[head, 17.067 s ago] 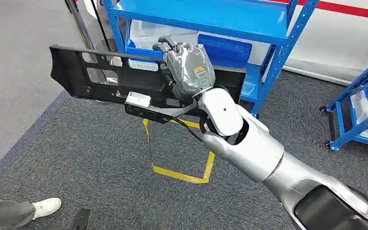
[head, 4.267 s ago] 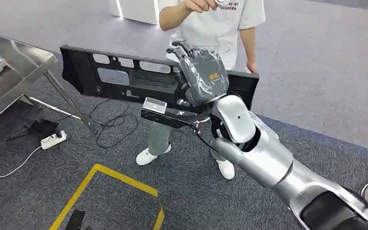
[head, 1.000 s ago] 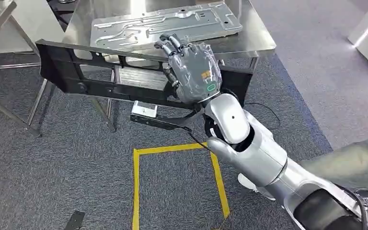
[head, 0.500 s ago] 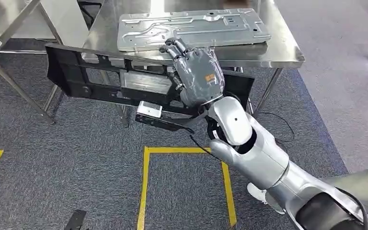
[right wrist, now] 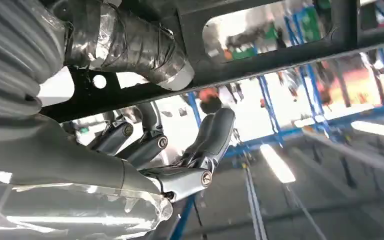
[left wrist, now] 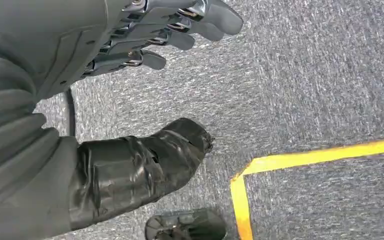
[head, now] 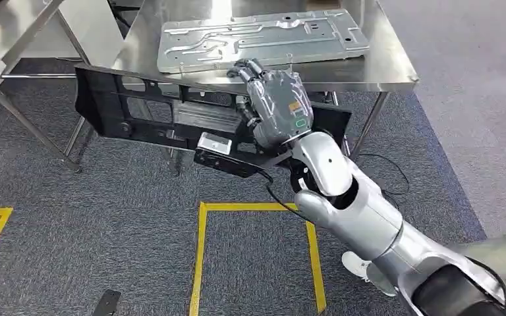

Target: Take the parts from the cabinet and place them on the table.

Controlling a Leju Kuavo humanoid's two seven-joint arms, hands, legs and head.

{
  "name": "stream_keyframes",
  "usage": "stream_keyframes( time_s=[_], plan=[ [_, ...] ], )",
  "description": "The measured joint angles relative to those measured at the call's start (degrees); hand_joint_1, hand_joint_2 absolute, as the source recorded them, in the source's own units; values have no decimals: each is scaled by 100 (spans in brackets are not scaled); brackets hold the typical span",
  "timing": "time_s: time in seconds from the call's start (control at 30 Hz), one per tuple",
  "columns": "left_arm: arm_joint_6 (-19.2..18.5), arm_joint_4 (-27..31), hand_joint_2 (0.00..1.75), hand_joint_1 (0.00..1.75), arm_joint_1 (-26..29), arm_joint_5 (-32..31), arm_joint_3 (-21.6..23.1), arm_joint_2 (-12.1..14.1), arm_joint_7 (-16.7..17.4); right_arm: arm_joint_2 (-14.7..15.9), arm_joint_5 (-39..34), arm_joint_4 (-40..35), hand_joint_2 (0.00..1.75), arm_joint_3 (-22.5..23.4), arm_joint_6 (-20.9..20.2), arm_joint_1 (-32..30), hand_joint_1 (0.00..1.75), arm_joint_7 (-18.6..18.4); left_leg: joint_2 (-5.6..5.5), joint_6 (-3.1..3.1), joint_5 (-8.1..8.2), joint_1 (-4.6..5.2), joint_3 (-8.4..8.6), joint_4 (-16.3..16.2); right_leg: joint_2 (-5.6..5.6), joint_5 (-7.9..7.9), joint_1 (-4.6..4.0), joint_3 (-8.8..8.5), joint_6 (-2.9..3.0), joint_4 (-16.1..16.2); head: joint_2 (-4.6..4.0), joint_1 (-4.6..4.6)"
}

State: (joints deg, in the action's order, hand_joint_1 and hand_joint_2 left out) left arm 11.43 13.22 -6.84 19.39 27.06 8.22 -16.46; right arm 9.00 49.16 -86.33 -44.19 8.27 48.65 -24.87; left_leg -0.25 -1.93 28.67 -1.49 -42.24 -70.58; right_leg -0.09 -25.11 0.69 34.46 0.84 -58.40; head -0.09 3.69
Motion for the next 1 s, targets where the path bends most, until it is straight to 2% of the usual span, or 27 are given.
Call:
stream_keyframes(
  time_s=[0.03,0.07,0.1,0.13,0.2,0.27,0.3,0.33,0.37,0.4,0.43,0.47,0.5,0.57,0.6,0.63,0.7,0.77,0.8,0.83,0.9,0.93,0.97,1.0],
  plan=[
    [-5,0,175,0,9,18,0,0,-15,75,-42,-84,175,18,-62,4,175,-51,11,-7,-266,-8,274,530,0,-24,15,-5,-30,-31,-2,0],
    [-11,0,175,0,17,20,0,0,-26,138,-66,-149,175,46,-95,15,175,-81,45,-12,-418,-18,527,1038,-1,-59,25,-5,-72,-70,-2,0],
    [-20,0,175,0,15,24,2,-4,-31,186,-90,-217,175,83,-116,22,175,-101,44,22,-302,47,605,1119,5,-82,-17,25,-113,-95,-2,19],
    [-51,0,175,0,13,35,2,-2,-42,223,-123,-258,175,101,-142,28,175,-125,13,108,-325,43,586,1128,5,-79,-15,27,-133,-97,0,2],
    [-118,0,175,0,28,50,4,-2,-46,328,-173,-367,175,120,-230,36,175,-214,5,175,-319,60,576,1108,3,-66,-17,12,-187,-63,0,7],
    [-123,2,175,0,35,50,4,-7,-55,483,-232,-486,175,133,-354,59,175,-336,0,279,-355,22,618,1165,0,-137,7,32,-266,-113,-2,7],
    [-129,0,175,0,37,50,4,-7,-61,571,-241,-541,175,149,-412,92,175,-385,-4,308,-347,32,626,1166,2,-282,12,97,-275,-319,0,-15],
    [-144,0,175,0,43,46,6,-4,-61,686,-280,-610,175,179,-516,138,175,-431,-3,349,-344,36,627,1166,2,-516,1,295,-282,-732,-2,-41],
    [-157,0,175,0,51,33,7,-4,-61,767,-308,-688,175,205,-592,164,175,-477,-4,356,-341,50,625,1166,2,-720,0,524,-290,-1200,-2,-44],
    [-171,0,175,0,59,28,11,-4,-61,859,-324,-756,175,240,-649,175,175,-505,-7,378,-334,62,626,1165,2,-864,0,742,-293,-1631,-2,-41],
    [-171,0,175,0,72,24,11,-4,-61,945,-322,-812,175,262,-700,175,175,-531,-16,382,-331,71,631,1164,2,-874,-2,864,-288,-1851,-2,-46],
    [-151,0,175,0,82,24,11,-4,-61,1036,-307,-859,175,280,-772,177,175,-586,-28,384,-329,76,640,1164,2,-749,-6,844,-273,-1773,0,-41],
    [-120,0,175,0,84,35,11,-7,-66,1121,-291,-909,175,284,-837,186,175,-638,-38,387,-326,81,648,1163,2,-544,-14,710,-250,-1475,-2,-46],
    [-64,0,175,0,85,50,11,-11,-81,1285,-330,-1003,175,317,-938,213,175,-724,-62,371,-314,84,672,1162,10,-69,-32,227,-177,-489,0,-48],
    [-48,0,175,0,90,57,13,-11,-83,1375,-369,-1060,175,360,-990,231,175,-761,-68,358,-308,91,657,1155,25,-65,-57,86,-131,-158,-2,-44],
    [-40,0,175,0,90,65,13,-9,-81,1448,-417,-1118,175,414,-1048,246,175,-791,-77,326,-300,125,635,1125,17,-63,-72,35,-137,-84,-2,-42],
    [-2,0,175,0,129,105,13,-9,-74,1630,-448,-1189,175,498,-1130,250,175,-833,-83,280,-315,106,639,1159,17,-60,-74,46,-126,-92,0,-44],
    [9,0,175,0,153,118,13,-4,-61,1816,-453,-1290,175,564,-1195,251,175,-887,-62,220,-268,111,603,1131,1,-12,-20,14,-54,-20,-2,-46],
    [9,0,175,0,157,118,13,-7,-59,1885,-466,-1340,175,610,-1227,256,175,-899,-34,182,-145,103,561,977,-4,-9,-20,4,-44,-10,0,-28],
    [9,0,175,0,156,118,13,-7,-59,1976,-488,-1369,175,668,-1257,261,175,-922,-20,159,58,92,423,651,-12,-13,-18,6,-11,-11,0,-24],
    [15,0,175,0,167,120,13,-2,-57,2092,-534,-1397,175,761,-1279,259,175,-958,-15,118,442,78,30,-215,-13,-20,-20,6,-1,-14,0,-26],
    [15,0,175,0,173,120,15,-2,-57,2142,-549,-1412,175,791,-1281,250,175,-966,-14,103,501,76,-107,-494,-12,-23,-20,8,4,-21,-2,-24],
    [7,0,175,0,174,120,15,-4,-57,2201,-571,-1432,175,822,-1281,235,175,-969,-13,98,415,72,-122,-505,-10,-30,-19,6,8,-29,0,-26],
    [0,0,175,0,172,118,15,-4,-57,2254,-584,-1450,175,846,-1279,225,175,-966,-10,100,214,69,-8,-249,-6,-41,-18,5,0,-42,0,-24]
  ],
)
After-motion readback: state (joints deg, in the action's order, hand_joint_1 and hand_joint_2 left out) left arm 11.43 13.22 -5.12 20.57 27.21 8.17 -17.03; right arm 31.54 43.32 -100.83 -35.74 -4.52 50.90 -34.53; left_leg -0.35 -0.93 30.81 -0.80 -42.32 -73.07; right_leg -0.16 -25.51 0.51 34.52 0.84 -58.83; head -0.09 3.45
